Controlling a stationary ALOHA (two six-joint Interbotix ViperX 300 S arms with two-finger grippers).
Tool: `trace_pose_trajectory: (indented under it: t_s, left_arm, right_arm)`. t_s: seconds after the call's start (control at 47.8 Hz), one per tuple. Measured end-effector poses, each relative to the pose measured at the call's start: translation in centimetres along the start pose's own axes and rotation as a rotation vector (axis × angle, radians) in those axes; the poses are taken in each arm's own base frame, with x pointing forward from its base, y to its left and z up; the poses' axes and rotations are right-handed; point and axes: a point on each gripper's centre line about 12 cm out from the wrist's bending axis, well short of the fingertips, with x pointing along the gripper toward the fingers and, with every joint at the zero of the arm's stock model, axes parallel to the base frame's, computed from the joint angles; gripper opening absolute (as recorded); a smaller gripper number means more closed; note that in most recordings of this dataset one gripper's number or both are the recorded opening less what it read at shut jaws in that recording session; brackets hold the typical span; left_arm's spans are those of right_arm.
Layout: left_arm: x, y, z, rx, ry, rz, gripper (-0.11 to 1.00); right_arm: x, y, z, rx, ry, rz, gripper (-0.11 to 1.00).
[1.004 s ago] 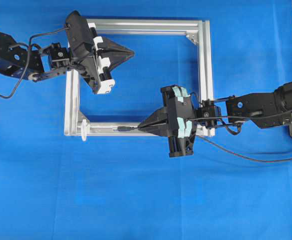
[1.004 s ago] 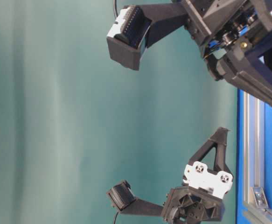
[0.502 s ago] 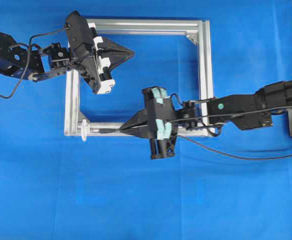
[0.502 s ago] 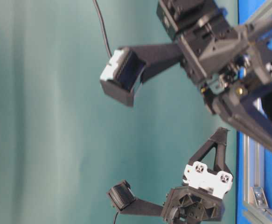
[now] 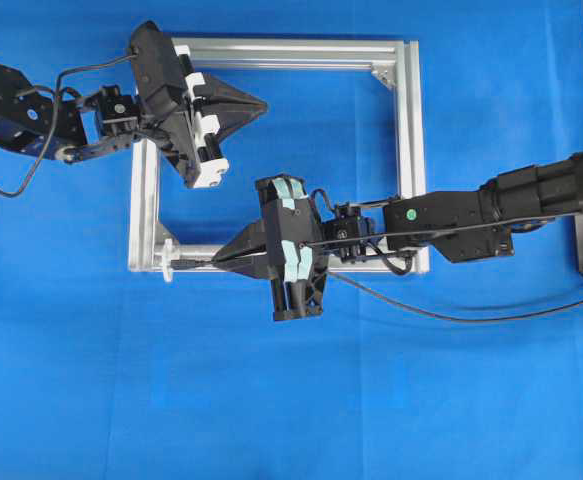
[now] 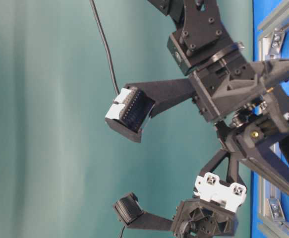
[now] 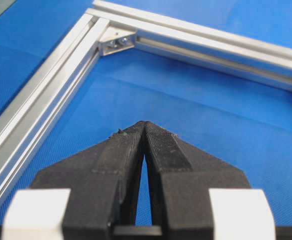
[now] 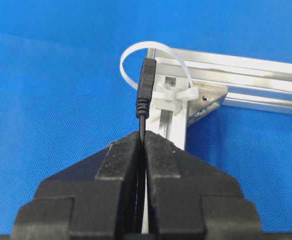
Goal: Insert the wire through the string loop located on the left side.
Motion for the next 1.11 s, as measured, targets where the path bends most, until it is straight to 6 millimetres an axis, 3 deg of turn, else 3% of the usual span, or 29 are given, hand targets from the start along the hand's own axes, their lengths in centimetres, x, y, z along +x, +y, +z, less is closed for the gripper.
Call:
trace_pose_trajectory:
  t_s: [1.109]
  left_arm:
    - [-0.26,0.01,-0.04,0.001,0.002,-0.001,0.0]
  right_arm:
    - [-0.03,-0.03,-0.22,-0.001,0.023,-0.003,0.0]
